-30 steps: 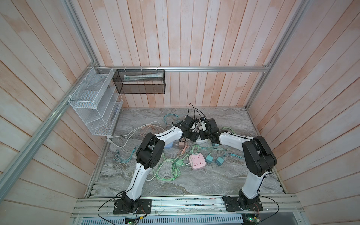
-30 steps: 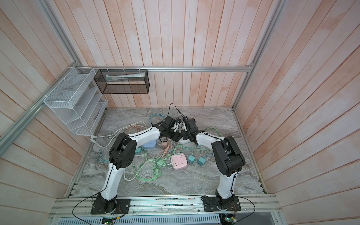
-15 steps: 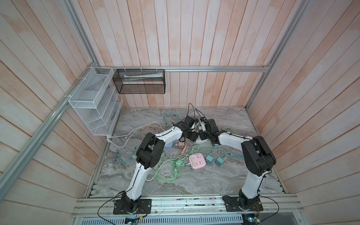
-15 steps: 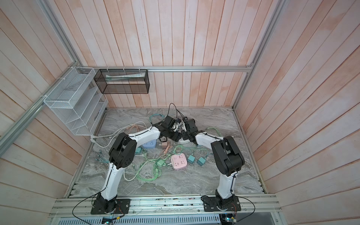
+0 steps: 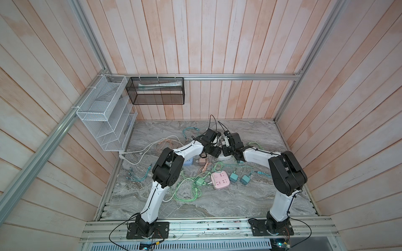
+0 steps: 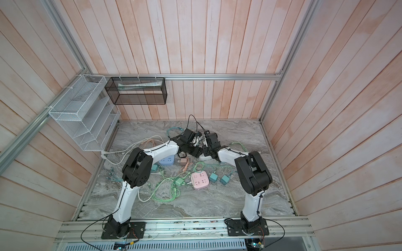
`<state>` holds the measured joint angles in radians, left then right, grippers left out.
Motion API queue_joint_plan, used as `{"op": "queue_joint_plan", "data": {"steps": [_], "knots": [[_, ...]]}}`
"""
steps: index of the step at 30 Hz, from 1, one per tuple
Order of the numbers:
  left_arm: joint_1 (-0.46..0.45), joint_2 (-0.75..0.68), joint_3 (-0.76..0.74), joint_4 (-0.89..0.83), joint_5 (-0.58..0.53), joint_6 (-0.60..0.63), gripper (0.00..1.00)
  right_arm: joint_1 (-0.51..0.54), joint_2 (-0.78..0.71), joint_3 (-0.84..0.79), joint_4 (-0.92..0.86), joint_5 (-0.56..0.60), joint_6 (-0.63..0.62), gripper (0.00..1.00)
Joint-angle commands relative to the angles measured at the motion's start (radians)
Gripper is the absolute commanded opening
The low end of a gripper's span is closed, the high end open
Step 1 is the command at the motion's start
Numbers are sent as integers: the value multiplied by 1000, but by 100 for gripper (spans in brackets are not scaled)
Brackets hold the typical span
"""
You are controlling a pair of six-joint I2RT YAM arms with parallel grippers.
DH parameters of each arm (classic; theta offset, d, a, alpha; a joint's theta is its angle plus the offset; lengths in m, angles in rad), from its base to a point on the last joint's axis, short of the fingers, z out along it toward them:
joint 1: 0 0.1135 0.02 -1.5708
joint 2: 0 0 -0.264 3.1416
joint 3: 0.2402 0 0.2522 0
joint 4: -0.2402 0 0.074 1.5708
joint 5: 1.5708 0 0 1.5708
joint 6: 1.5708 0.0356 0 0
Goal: Pull the plug off the socket
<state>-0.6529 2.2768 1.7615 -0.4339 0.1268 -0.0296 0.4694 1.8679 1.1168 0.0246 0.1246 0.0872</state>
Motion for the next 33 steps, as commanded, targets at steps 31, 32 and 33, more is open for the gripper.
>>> {"op": "queue_joint_plan", "data": {"steps": [31,32,33], "knots": [[-20,100,-13,-152,-50,35,80,-21,-53,65,5,-60,51,0],[-19,101,-13,-156,-50,37,80,-28,-56,62,10,-71,61,0],[-19,102,-13,-157,-50,38,80,-34,-60,56,17,-80,72,0]]}}
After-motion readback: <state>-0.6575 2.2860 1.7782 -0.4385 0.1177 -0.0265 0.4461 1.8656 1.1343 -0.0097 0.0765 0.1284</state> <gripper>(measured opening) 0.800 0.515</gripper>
